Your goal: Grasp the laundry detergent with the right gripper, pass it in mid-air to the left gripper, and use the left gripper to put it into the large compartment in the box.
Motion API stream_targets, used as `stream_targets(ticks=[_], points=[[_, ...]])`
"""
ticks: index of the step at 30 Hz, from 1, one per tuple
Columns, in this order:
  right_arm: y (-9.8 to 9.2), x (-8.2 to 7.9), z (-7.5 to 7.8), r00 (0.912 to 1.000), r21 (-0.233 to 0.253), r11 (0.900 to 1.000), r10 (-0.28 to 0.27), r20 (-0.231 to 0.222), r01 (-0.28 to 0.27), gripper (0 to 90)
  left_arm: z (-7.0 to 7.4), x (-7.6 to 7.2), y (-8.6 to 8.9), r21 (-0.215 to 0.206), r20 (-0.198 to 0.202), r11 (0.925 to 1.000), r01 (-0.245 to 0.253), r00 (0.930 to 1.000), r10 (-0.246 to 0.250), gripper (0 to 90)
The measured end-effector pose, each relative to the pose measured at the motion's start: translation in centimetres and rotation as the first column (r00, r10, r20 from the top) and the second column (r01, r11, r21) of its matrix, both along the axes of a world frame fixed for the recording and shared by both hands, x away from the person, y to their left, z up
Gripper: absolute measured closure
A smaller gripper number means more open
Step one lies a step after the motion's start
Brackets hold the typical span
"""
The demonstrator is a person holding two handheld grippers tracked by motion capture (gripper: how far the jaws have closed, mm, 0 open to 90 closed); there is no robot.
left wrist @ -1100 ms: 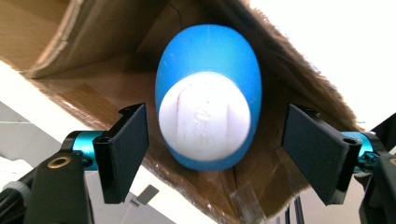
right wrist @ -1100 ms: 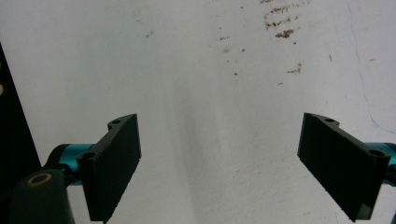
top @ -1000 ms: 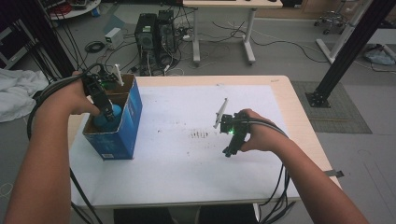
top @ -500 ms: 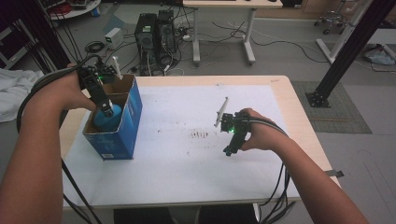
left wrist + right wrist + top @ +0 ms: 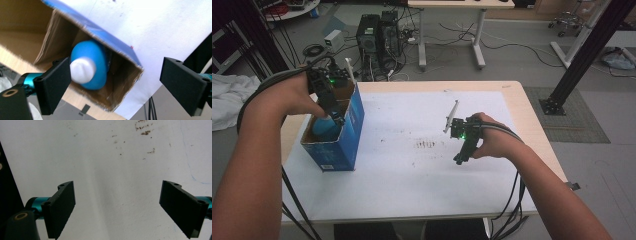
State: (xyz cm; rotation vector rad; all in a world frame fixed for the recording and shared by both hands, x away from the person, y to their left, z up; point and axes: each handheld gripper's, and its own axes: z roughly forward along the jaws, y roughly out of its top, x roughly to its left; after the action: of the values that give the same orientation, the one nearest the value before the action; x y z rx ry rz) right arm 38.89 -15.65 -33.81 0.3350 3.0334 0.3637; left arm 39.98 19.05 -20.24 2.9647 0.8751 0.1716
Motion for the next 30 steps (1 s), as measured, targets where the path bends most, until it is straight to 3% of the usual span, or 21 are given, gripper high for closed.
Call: stream_targets(ticks=[3, 4, 7, 13, 15, 18, 19, 24, 25, 26, 28, 30], points=[[-0.1, 0.1, 0.2, 1.0, -0.007, 1.0, -0.003, 0.001, 0.003, 12.6, -0.1, 0.0, -0.8, -0.022, -0.01, 0.9992, 0.033, 0.9994, -0.033, 7.5], [-0.1, 0.1, 0.2, 1.0, -0.012, 1.0, -0.002, 0.001, 0.002, 12.6, -0.3, 0.0, -1.5, -0.049, -0.028, 0.9969, 0.061, 0.9977, -0.063, 7.5], [-0.2, 0.1, 0.3, 0.9999, -0.014, 1.0, -0.01, 0.0, 0.01, 12.5, -0.6, -0.1, -2.4, -0.061, -0.035, 0.9939, 0.092, 0.9949, -0.094, 6.7], [-0.3, 0.2, 0.4, 0.9999, -0.021, 1.0, -0.015, -0.004, 0.015, 12.6, -1.4, -0.2, -4.1, -0.046, -0.046, 0.9863, 0.159, 0.9859, -0.161, 6.5], [-0.3, 0.3, 0.5, 0.9999, -0.024, 1.0, -0.013, -0.006, 0.013, 12.6, -1.9, -0.3, -5.1, -0.021, -0.052, 0.9783, 0.206, 0.977, -0.207, 6.5], [-0.4, 0.3, 0.6, 0.9999, -0.035, 0.999, -0.012, -0.01, 0.012, 12.6, -2.0, -0.3, -5.4, -0.023, -0.056, 0.9769, 0.212, 0.9754, -0.213, 6.5], [-0.4, 0.3, 0.6, 0.9999, -0.035, 0.999, -0.012, -0.01, 0.012, 12.5, -2.5, -0.4, -6.3, -0.019, -0.067, 0.9684, 0.249, 0.9661, -0.249, 6.5], [-0.2, 0.6, 0.9, 0.9997, -0.075, 0.997, -0.007, -0.024, 0.005, 12.6, -3.7, -0.6, -7.6, -0.013, -0.082, 0.9502, 0.311, 0.9468, -0.311, 6.5], [-0.2, 0.6, 0.9, 0.9997, -0.075, 0.997, -0.007, -0.024, 0.005, 12.6, -3.7, -0.6, -7.6, -0.013, -0.082, 0.9502, 0.311, 0.9468, -0.311, 6.5], [-0.2, 0.5, 1.0, 0.9997, -0.077, 0.997, -0.008, -0.023, 0.006, 12.5, -4.1, -0.6, -8.0, -0.013, -0.085, 0.9425, 0.334, 0.9387, -0.334, 6.5], [-0.1, 0.6, 1.2, 0.9997, -0.077, 0.997, 0.002, -0.024, -0.003, 12.6, -4.3, -0.6, -8.2, -0.014, -0.089, 0.9409, 0.338, 0.9368, -0.338, 6.5], [0.0, 0.6, 1.4, 0.9994, -0.086, 0.996, -0.004, -0.034, 0.001, 12.6, -5.2, -0.6, -8.9, 0.0, -0.114, 0.9367, 0.35, 0.9306, -0.348, 6.5]])
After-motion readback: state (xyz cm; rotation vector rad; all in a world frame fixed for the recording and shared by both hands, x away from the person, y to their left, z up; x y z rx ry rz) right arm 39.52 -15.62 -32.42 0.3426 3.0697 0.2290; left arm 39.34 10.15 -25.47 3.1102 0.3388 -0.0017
